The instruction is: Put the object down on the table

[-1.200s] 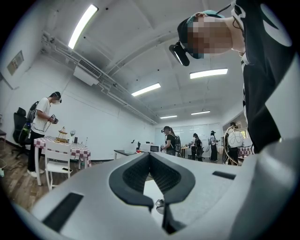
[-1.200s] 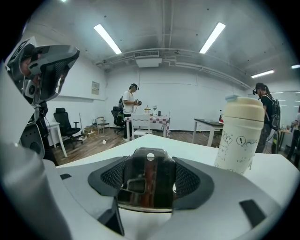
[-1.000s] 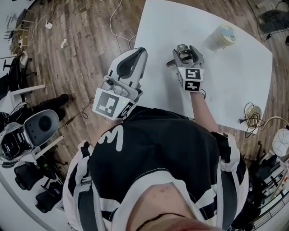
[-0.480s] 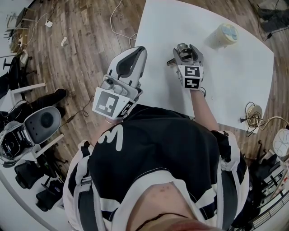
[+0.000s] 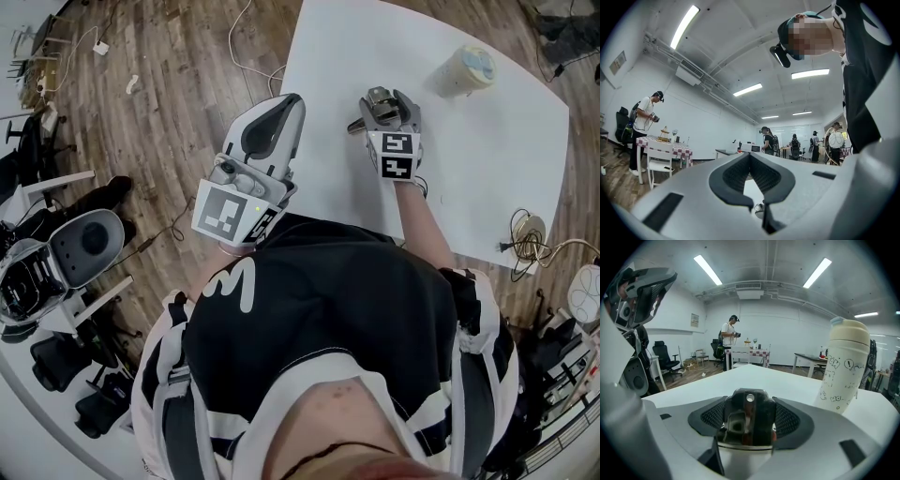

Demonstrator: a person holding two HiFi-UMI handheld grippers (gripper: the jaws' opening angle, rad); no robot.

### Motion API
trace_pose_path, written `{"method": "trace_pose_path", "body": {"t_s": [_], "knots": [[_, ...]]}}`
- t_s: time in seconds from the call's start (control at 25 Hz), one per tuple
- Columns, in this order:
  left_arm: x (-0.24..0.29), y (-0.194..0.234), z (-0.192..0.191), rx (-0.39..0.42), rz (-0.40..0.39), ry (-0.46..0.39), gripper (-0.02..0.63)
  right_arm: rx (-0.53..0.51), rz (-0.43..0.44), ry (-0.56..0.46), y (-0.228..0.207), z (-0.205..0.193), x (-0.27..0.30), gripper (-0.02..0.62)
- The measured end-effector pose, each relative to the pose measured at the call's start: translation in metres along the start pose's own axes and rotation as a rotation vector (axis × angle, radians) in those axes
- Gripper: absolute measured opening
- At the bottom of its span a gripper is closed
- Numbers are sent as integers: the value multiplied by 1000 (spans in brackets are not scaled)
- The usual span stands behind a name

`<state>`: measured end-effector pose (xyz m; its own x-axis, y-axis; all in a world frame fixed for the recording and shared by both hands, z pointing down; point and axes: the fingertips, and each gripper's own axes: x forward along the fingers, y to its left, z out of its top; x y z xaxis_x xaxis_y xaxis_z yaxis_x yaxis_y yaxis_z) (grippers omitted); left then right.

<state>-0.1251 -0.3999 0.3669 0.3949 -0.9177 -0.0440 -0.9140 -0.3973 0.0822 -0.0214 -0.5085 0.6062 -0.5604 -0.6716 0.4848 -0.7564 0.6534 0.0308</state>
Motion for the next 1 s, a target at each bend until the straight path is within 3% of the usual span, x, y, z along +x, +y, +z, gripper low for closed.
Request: {"method": "trace_pose_path", "body": {"t_s": [1.0], "knots": [[-3,1,1,-18,-3,-12,5,1,4,69,3,-9,6,308]]}}
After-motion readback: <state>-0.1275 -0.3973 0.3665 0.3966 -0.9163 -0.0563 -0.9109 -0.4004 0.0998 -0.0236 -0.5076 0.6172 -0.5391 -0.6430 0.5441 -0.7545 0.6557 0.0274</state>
